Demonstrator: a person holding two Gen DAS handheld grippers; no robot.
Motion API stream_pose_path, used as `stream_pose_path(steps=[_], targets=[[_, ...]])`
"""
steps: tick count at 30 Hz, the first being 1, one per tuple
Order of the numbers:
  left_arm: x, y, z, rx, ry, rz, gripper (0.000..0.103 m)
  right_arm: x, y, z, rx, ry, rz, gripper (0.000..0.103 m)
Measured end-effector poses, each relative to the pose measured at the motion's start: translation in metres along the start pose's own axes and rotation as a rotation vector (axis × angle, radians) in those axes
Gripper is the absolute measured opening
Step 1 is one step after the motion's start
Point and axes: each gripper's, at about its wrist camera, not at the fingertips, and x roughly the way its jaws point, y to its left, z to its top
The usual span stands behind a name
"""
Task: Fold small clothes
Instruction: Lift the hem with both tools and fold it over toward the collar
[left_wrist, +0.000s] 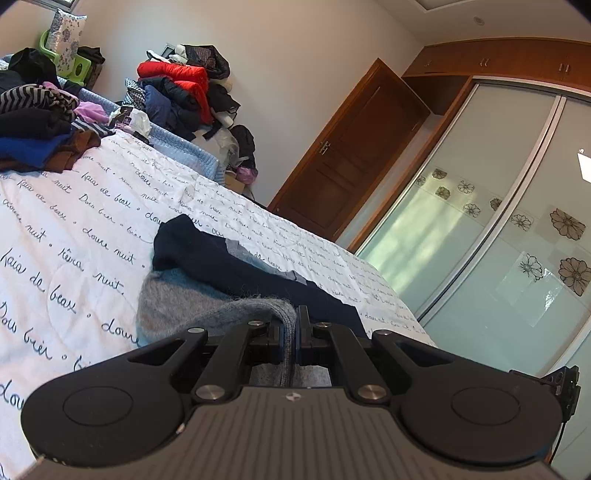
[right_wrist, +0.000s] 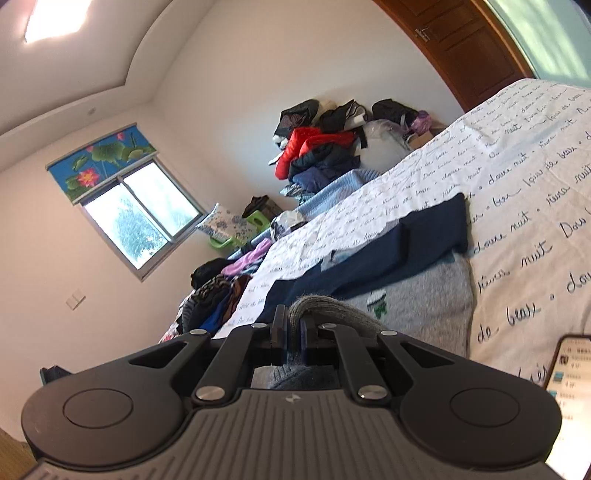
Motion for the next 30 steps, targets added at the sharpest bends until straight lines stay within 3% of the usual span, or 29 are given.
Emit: stream_pose_path(steps=[7, 18, 30], targets=[[0.022, 0.0, 0.026, 0.015, -0.006, 0.013, 0.006, 0.019, -0.013, 0.023, 0.046, -0.074, -0.039, 0.007], [0.067, -0.003, 0.06, 0.083, -0.025, 0.057, 0.006, 0.047, -0.019, 0.054, 0.007, -0.104, -0.123, 0.007], [0.121, 0.02, 0.089, 0.082, -0.016, 0.13, 0.006, 0.099, -0.044, 0.077, 0.086, -0.15, -0.177, 0.007]])
